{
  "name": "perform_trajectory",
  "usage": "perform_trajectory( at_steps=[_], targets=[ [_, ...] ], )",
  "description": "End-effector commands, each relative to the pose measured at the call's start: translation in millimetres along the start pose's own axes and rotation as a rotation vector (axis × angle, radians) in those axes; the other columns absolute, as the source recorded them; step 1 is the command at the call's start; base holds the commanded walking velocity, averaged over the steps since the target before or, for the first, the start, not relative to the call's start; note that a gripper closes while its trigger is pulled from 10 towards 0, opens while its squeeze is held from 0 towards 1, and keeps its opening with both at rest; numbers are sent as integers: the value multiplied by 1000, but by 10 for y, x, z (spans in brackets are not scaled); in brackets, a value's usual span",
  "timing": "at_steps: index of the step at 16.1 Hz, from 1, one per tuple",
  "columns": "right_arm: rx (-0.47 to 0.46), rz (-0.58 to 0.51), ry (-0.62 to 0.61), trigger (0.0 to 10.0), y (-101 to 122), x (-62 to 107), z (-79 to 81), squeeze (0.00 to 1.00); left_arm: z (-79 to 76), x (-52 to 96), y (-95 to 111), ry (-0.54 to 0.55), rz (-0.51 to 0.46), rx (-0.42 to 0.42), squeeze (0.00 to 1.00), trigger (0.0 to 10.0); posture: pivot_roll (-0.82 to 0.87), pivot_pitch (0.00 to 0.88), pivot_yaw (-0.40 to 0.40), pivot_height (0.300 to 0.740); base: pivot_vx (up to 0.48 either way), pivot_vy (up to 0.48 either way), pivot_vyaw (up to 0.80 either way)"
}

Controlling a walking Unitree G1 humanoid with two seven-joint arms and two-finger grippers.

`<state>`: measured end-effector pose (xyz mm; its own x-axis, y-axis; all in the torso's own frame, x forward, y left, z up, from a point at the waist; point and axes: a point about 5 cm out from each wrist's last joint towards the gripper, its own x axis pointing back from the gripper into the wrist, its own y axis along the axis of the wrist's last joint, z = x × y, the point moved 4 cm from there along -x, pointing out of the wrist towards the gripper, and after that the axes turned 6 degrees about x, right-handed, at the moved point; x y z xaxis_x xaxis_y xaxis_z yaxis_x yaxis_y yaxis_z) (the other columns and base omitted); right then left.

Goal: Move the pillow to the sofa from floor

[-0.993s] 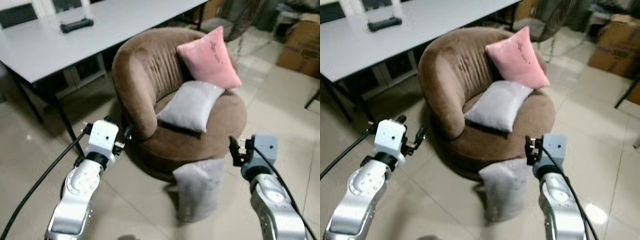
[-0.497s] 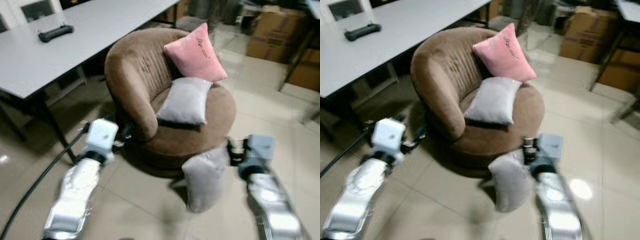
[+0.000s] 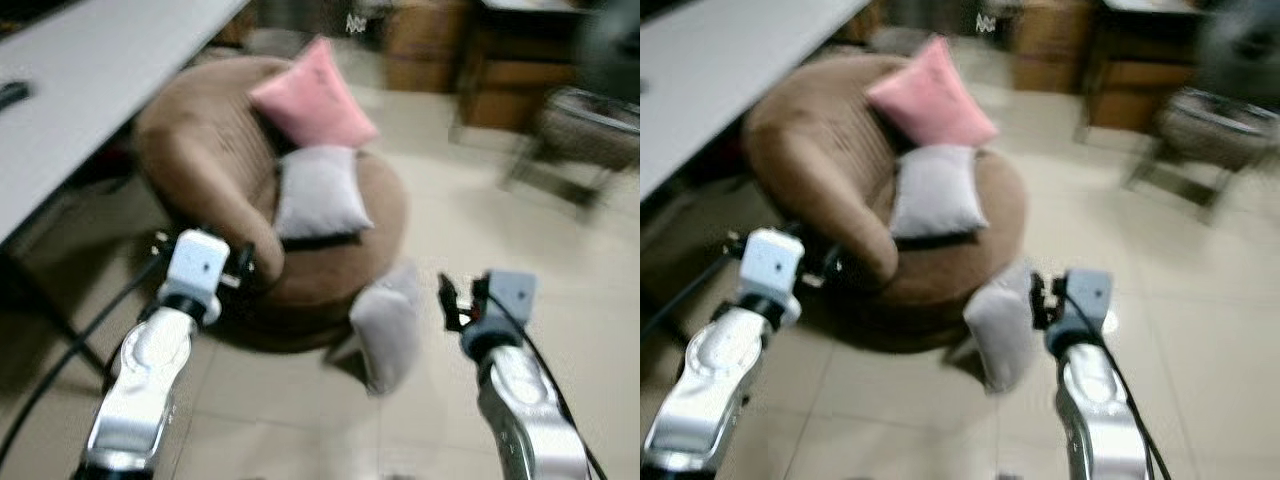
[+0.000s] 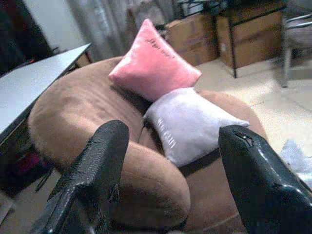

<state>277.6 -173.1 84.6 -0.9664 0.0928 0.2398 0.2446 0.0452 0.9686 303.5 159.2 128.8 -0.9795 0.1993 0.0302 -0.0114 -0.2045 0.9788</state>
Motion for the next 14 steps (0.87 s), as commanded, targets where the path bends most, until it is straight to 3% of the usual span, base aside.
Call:
perform_trajectory(
  at_steps=[1,3,7,14],
  targets=[
    [18,-24,-36,10000,65,-17,-99,0,-74,-28,20,-11,-7,2,0,10000,86,0,28,740,0,-480,0],
    [43,-41,-20,10000,107,-48,-70,0,-49,-9,11,27,-7,45,0,10000,95,0,13,740,0,0,0],
    [44,-62,3,10000,174,-101,-34,0,5,10,-33,50,11,46,0,10000,103,0,-4,740,0,0,0],
    [45,-76,-30,10000,206,-138,-123,0,-14,17,-22,41,3,60,0,10000,101,0,-8,740,191,0,-639]
  ],
)
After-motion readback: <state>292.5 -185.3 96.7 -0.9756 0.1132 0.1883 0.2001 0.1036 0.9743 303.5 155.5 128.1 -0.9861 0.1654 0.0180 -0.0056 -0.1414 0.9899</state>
